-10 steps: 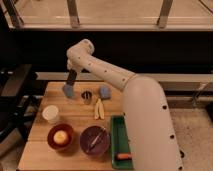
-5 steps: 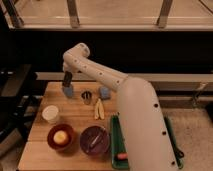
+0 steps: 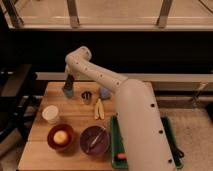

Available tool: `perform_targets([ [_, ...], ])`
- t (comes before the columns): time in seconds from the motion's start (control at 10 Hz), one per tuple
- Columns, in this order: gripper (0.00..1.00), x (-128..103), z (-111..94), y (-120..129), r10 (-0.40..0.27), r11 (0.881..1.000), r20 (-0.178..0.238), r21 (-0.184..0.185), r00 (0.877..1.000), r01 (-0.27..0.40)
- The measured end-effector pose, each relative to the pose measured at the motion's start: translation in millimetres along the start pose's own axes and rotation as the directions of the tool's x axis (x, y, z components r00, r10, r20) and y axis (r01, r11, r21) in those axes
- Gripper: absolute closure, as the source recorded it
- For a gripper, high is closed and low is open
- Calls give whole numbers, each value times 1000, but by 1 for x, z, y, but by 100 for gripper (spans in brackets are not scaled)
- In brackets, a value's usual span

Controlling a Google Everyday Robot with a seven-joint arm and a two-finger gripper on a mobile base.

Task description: Place eraser in plastic cup

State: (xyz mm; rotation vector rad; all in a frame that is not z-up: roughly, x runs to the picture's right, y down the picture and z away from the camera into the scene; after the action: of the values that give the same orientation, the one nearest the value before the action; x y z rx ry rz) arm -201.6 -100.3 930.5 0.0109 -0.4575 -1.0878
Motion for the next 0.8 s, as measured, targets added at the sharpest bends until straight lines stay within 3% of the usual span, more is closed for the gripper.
perform_targets([
  [0.2,65,-3,3,2,6,1000,8,-8,1000,-6],
  [0.6,25,-10,9,3,10,1000,22,-12,1000,-9],
  [0.8,20,-12,10,3,6,1000,27,-11,1000,-6],
])
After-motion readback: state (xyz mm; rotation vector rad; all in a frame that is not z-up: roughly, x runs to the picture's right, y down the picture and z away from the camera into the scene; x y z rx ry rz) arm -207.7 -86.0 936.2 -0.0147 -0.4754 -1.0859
